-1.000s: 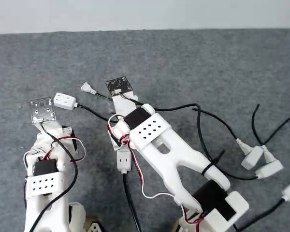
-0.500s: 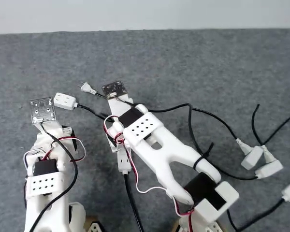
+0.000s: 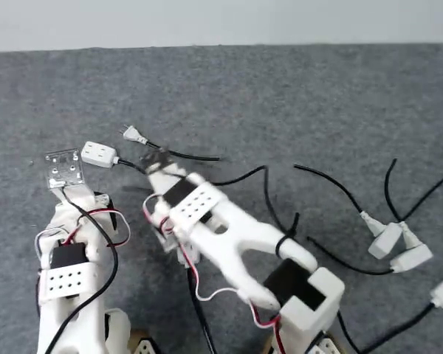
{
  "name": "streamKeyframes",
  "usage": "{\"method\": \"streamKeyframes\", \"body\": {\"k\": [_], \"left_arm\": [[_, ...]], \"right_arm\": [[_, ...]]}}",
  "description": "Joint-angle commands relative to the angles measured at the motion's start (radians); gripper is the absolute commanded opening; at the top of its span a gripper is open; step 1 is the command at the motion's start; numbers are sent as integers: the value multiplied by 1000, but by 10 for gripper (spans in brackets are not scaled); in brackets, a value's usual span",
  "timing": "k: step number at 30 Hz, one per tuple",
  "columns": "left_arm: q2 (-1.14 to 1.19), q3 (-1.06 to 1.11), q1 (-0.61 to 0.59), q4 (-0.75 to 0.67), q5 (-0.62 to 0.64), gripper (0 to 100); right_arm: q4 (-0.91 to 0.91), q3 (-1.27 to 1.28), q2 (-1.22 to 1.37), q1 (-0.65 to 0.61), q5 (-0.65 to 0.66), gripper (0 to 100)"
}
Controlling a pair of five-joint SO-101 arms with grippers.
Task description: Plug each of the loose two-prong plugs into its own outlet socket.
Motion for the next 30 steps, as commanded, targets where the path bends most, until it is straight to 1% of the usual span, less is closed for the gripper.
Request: {"method": "streamKeyframes", "body": {"k": [1, 4, 6, 10, 14, 16, 19, 21, 22, 23, 27, 30], "left_arm": [[-18, -39, -44, -41, 8, 14], [-18, -54, -81, -41, 11, 14], [-18, -65, -110, -41, 20, 14], [-18, -91, -184, -41, 120, 15], [-18, -105, -235, -41, 161, 15], [-18, -113, -252, -41, 175, 15], [-18, -116, -270, -41, 195, 15], [-18, -116, -270, -41, 199, 15], [-18, -116, -269, -41, 199, 15], [-18, -116, -269, -41, 199, 15], [-18, -116, -265, -41, 199, 15], [-18, -116, -264, -41, 199, 15]], "right_arm": [[13, -32, -1, -50, 9, 352], [10, -32, 2, -58, 9, 383], [8, -32, 2, -58, 8, 384], [-36, -20, 30, -62, 8, 383], [-48, -55, 113, -64, 9, 370], [-16, -98, 145, -64, 9, 297], [18, -152, 179, -42, 12, 117], [21, -160, 177, -4, 44, 20], [31, -160, 166, 15, 71, 2], [59, -161, 151, 30, 100, 14], [142, -155, 33, 84, 213, 10], [188, -137, -82, 163, 235, 9]]}}
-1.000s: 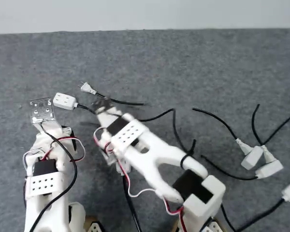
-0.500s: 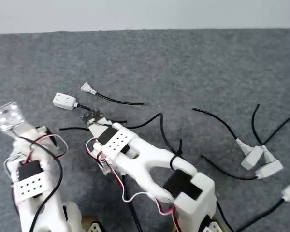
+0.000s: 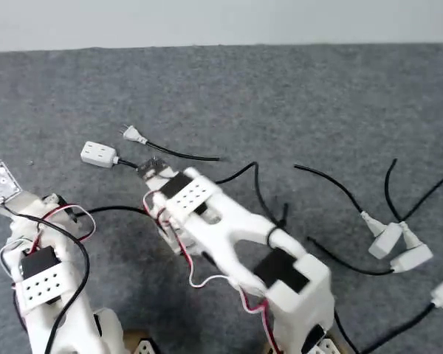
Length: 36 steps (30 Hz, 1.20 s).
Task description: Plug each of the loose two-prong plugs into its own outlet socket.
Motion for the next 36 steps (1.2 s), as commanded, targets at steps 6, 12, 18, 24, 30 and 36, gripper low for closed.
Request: {"method": "streamKeyframes", "body": {"k": [6, 12, 18, 24, 30, 36], "left_arm": [[-18, -65, -2, -25, 9, 15], [-14, -62, 25, -25, 8, 15], [-12, -62, 25, -25, 8, 15], [-9, -59, 61, -18, 11, 70], [-9, -51, 63, 20, 100, 225], [-9, -67, 63, 48, 101, 226]], "right_arm": [[101, 32, -398, 354, 100, 9], [128, 133, -644, 760, 236, 9], [-44, 339, -763, 1199, 353, 12], [-119, 440, -762, 1391, 341, 233], [-7, 377, -766, 1337, 373, 399], [166, 215, -773, 1242, 262, 216]]}}
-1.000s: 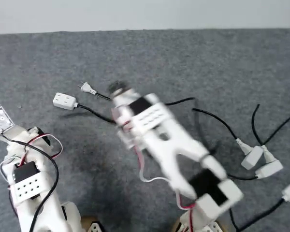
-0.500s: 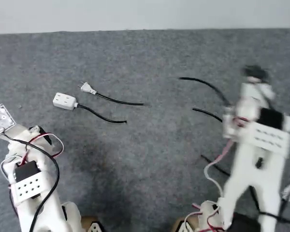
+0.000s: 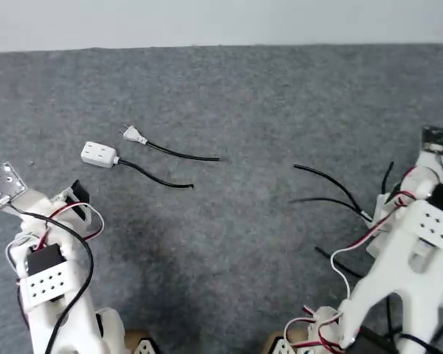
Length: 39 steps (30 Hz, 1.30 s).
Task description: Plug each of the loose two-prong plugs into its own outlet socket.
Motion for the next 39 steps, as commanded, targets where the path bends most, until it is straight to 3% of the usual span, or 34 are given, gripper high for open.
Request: {"method": "streamKeyframes", "body": {"k": [1, 6, 13, 23, 31, 39], "left_arm": [[-8, -62, 6, 3, 15, 226], [-8, -64, 32, 0, 17, 227], [130, -156, 60, -32, 72, 225], [769, -648, 81, -34, 235, 225], [1220, -1075, 160, -26, 238, 226], [1487, -1434, 163, 276, 238, 225]], "right_arm": [[94, -130, -39, -91, -89, 191], [45, -58, -31, -338, -210, 114], [-466, 370, -31, -593, -279, 112], [-654, 471, -30, -616, -245, 112], [-661, 486, -30, -621, -245, 112], [-661, 486, -30, -622, -245, 112]]}}
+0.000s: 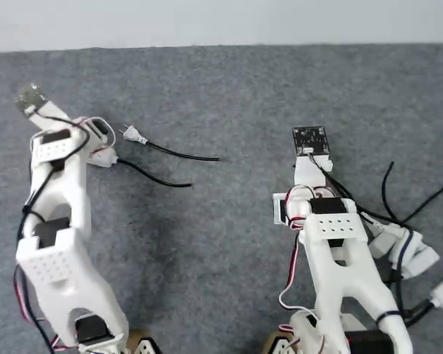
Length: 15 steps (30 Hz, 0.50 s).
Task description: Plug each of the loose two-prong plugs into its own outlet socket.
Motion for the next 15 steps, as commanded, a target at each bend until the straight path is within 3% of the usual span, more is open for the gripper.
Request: {"method": "streamKeyframes", "body": {"k": [1, 7, 15], "left_arm": [[91, -196, 0, 141, 12, 225], [184, -374, 0, 328, 8, 225], [103, -332, -3, 405, 14, 227]], "right_arm": [[-16, -9, -30, -5, 14, 112], [-16, -9, -30, -1, 15, 112], [-16, -9, -30, -5, 15, 112]]}}
